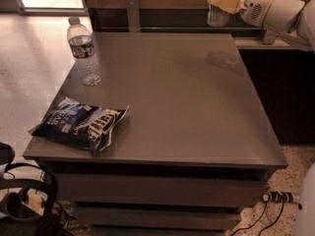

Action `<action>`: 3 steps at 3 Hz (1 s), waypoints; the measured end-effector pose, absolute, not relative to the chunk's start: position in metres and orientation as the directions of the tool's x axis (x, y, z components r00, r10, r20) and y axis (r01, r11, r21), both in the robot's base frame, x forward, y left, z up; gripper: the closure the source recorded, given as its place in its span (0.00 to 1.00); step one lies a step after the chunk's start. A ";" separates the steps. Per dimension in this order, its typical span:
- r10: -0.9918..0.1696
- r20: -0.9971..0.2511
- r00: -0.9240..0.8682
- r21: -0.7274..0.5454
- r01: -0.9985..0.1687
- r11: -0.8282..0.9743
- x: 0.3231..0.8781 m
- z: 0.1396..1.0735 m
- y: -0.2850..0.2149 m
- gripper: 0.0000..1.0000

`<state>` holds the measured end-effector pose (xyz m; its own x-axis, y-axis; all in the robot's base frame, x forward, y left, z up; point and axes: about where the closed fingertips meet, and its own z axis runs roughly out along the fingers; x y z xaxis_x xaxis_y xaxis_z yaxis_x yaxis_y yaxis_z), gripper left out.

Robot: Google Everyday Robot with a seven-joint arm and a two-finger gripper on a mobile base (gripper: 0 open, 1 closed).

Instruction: Place 7up can upright

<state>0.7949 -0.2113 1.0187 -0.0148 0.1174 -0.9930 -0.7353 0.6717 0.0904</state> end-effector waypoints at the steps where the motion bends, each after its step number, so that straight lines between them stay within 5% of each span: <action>1: 0.080 -0.994 -0.074 0.108 -0.744 0.659 0.778 1.000 -0.198 1.00; 3: 0.021 -0.994 -0.111 0.097 -0.742 0.663 0.774 0.959 -0.165 1.00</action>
Offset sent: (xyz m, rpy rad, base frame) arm -0.0382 0.0375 -0.0577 -0.1024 0.1346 0.0428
